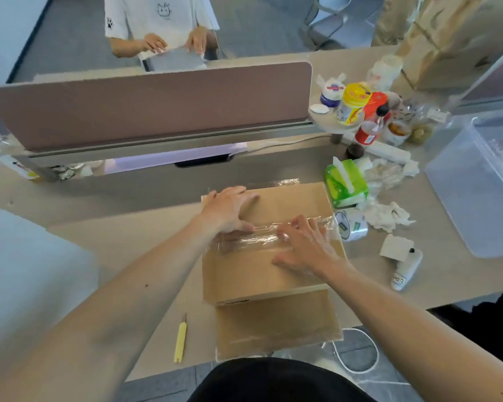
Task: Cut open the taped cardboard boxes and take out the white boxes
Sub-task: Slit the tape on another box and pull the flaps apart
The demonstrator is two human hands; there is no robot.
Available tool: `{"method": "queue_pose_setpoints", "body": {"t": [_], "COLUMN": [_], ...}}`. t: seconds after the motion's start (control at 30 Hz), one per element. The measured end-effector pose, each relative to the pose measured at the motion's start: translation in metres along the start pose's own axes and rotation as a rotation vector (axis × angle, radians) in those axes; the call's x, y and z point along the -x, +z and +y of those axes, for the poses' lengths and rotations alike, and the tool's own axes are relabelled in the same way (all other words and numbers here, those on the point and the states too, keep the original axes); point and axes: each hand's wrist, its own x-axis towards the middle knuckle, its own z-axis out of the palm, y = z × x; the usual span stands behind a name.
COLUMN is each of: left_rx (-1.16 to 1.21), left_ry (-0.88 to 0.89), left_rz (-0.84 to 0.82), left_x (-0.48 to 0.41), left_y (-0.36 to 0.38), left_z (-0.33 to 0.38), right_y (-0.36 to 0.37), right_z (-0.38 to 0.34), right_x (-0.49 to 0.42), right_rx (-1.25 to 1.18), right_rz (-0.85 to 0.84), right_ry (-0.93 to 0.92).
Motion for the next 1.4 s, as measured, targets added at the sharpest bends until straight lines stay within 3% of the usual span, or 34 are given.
{"method": "queue_pose_setpoints", "body": {"t": [0.3,0.63,0.77,0.9,1.03,1.17,1.4], "left_rx": [-0.107,-0.146,-0.124,-0.091,-0.179,-0.268,-0.125], "left_ry": [-0.015,-0.004,0.006,0.005,0.018,0.027,0.091], "left_rz": [0.031,-0.094,-0.106,-0.121,-0.151,-0.140,-0.259], "left_x": [-0.004,-0.007,-0.007,-0.007,-0.005,-0.006,-0.015], "left_y": [-0.001,-0.017,-0.020,-0.019,-0.012,-0.004,-0.032], "left_z": [-0.002,0.000,0.001,0.001,0.004,0.006,0.000], "right_y": [-0.003,-0.045,-0.065,-0.073,-0.043,-0.004,0.021], "right_z": [0.000,-0.008,0.002,0.019,0.039,0.050,0.046], "right_x": [-0.015,0.028,0.057,0.080,0.094,0.090,0.069], "right_rx": [0.083,-0.051,-0.235,-0.418,-0.254,-0.226,-0.199], "right_rz": [-0.108,0.096,0.015,-0.180,-0.301,-0.204,-0.069], "right_ry": [-0.026,-0.133,-0.047,0.004,0.160,0.267,0.313]}}
